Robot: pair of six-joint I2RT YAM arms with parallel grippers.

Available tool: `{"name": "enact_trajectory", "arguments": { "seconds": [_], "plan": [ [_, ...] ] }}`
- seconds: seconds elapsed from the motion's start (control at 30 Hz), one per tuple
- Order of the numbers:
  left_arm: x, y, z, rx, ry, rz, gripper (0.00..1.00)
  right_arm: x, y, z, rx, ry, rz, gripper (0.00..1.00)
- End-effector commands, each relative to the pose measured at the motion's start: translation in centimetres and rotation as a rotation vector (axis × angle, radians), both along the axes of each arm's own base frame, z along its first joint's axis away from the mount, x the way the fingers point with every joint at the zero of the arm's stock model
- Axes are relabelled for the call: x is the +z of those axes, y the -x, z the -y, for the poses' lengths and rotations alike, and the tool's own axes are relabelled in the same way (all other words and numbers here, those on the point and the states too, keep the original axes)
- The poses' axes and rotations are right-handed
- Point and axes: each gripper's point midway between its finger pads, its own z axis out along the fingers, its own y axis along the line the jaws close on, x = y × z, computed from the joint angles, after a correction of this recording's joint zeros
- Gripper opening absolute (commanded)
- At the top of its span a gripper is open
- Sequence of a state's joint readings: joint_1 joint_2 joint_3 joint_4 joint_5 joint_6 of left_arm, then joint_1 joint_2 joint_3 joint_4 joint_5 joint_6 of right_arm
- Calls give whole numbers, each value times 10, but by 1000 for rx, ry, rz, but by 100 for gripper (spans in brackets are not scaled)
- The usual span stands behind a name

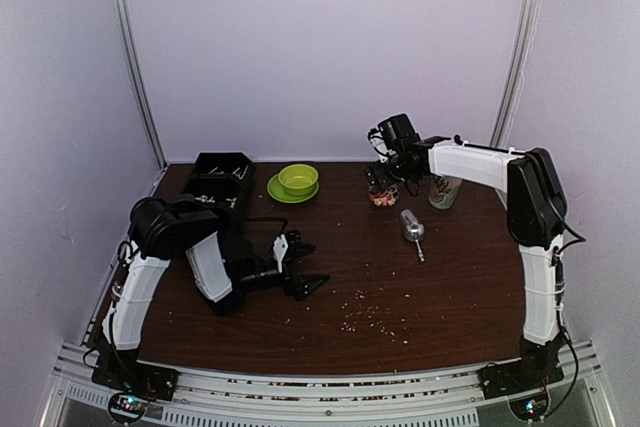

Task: Pack the candies
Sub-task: Place the packed packing bottle at the center of the board.

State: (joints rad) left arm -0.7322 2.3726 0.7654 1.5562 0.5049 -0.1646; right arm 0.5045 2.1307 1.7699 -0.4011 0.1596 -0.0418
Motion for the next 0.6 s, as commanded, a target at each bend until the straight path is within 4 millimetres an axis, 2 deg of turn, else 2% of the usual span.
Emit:
{"name": "enact_trajectory", "arguments": {
  "seconds": [0.0, 0.23, 0.4, 0.57],
  "plan": [
    [-23, 2, -13, 39, -44, -76, 98, 24, -25, 8, -59, -46, 70, 83],
    [-11, 0, -15, 52, -31, -62, 98, 11, -33, 15, -61, -102, 22, 88],
    [10, -1, -17, 66, -3, -44, 98, 1, -32, 15, -42, -104, -8, 93],
    [38, -2, -19, 81, 43, -27, 98, 2, -30, 16, -35, -105, -11, 98]
  ]
}}
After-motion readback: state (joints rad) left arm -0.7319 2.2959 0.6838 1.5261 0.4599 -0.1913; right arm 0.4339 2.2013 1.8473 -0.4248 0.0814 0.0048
